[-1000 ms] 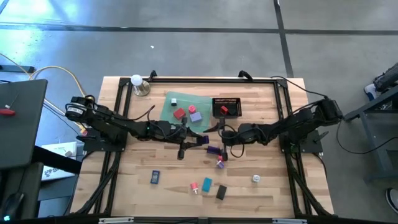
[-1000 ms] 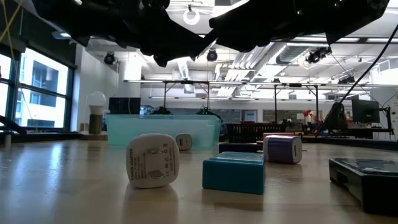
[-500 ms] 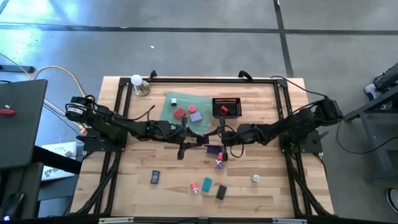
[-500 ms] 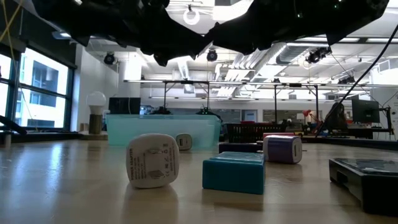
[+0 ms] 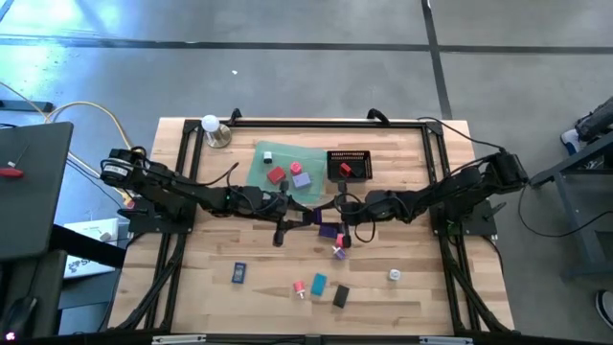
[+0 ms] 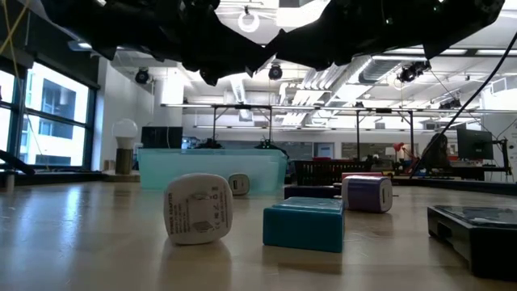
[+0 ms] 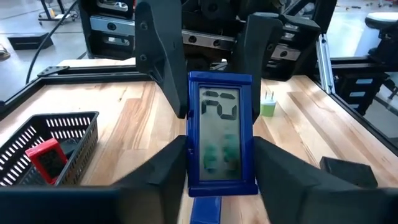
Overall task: Pick & Place Office items
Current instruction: Put the left dark blue digital timer into the black bin
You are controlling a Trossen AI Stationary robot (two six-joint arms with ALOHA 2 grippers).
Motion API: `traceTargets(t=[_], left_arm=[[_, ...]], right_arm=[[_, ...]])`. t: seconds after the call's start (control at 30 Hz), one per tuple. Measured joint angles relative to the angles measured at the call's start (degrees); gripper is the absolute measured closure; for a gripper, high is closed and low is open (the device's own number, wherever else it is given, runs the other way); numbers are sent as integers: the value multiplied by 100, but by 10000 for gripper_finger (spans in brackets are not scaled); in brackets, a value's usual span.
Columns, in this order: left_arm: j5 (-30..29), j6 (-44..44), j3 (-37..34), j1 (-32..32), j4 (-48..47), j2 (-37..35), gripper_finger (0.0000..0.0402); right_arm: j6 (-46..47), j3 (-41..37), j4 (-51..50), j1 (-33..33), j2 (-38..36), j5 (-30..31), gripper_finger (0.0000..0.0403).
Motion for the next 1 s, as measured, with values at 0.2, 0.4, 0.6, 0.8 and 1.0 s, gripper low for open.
traceTargets(t=[0.2,0.4,0.6,0.8,1.0], left_arm=[[-160,-62,0,2,54,-2,117],[-155,-148,0,-59,-110,-3,83],[-151,-231,0,-23,-689,-5,80],[-148,-576,0,46,-941,-5,79],[-148,-594,0,46,-987,-5,79]], right_arm=[[-4,2,-147,4,0,-14,261],[256,2,-653,108,-108,811,256],[808,2,-1938,260,-744,2429,260],[2253,4,-3652,218,-1588,4163,259],[3738,2,-5093,-332,-2156,4233,259]])
